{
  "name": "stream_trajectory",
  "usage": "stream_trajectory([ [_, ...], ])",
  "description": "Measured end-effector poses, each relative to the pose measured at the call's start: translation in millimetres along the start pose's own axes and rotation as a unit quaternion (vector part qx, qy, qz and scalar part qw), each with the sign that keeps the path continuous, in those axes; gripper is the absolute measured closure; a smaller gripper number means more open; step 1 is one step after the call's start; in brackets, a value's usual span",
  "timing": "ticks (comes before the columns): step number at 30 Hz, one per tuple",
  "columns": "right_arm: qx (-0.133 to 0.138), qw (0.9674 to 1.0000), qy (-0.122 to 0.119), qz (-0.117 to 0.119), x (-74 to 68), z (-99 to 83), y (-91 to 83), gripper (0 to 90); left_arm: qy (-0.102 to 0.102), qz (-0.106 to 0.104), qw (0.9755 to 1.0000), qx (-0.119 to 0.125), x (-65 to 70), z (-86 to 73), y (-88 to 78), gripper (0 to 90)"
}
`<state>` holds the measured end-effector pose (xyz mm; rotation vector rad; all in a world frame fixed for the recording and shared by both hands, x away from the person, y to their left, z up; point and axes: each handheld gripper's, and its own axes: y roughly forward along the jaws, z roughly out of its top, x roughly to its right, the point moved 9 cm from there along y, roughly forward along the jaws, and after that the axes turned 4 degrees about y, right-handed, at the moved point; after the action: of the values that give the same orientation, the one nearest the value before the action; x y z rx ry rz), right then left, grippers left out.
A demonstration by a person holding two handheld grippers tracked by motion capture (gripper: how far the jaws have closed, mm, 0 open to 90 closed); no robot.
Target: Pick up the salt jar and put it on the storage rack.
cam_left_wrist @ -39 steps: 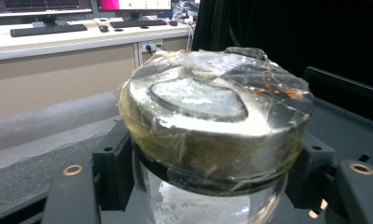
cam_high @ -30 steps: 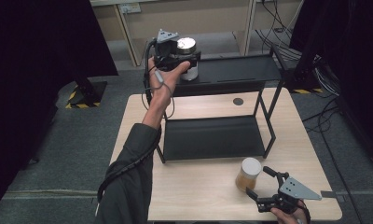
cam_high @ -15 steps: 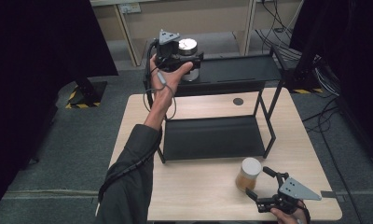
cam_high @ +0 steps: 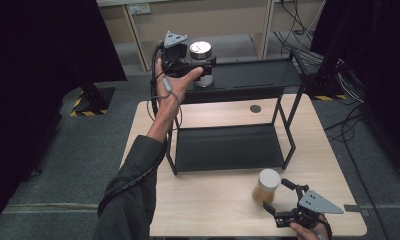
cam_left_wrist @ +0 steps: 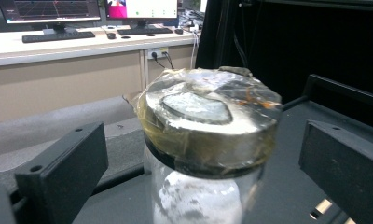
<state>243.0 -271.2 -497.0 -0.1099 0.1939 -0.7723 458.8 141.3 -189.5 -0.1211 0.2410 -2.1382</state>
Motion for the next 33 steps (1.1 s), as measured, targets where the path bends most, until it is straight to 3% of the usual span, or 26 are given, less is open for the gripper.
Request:
stream_trajectory([
  [15, 0.0, 1.0, -0.001, -0.001, -0.2, 0.5, -0.6, 0.3, 0.015, -0.032, 0.9994, 0.003, 7.0, -19.5, -28.1, 0.8],
  [23, 0.001, 1.0, 0.0, -0.001, 0.1, 0.6, -1.0, 0.3, 0.01, -0.05, 0.9986, 0.015, 10.5, -33.5, -41.2, 0.9],
  [33, 0.001, 1.0, 0.001, -0.002, 0.1, 0.4, -0.8, 0.3, 0.021, -0.09, 0.9954, 0.024, 30.4, -60.9, -61.2, 1.3],
])
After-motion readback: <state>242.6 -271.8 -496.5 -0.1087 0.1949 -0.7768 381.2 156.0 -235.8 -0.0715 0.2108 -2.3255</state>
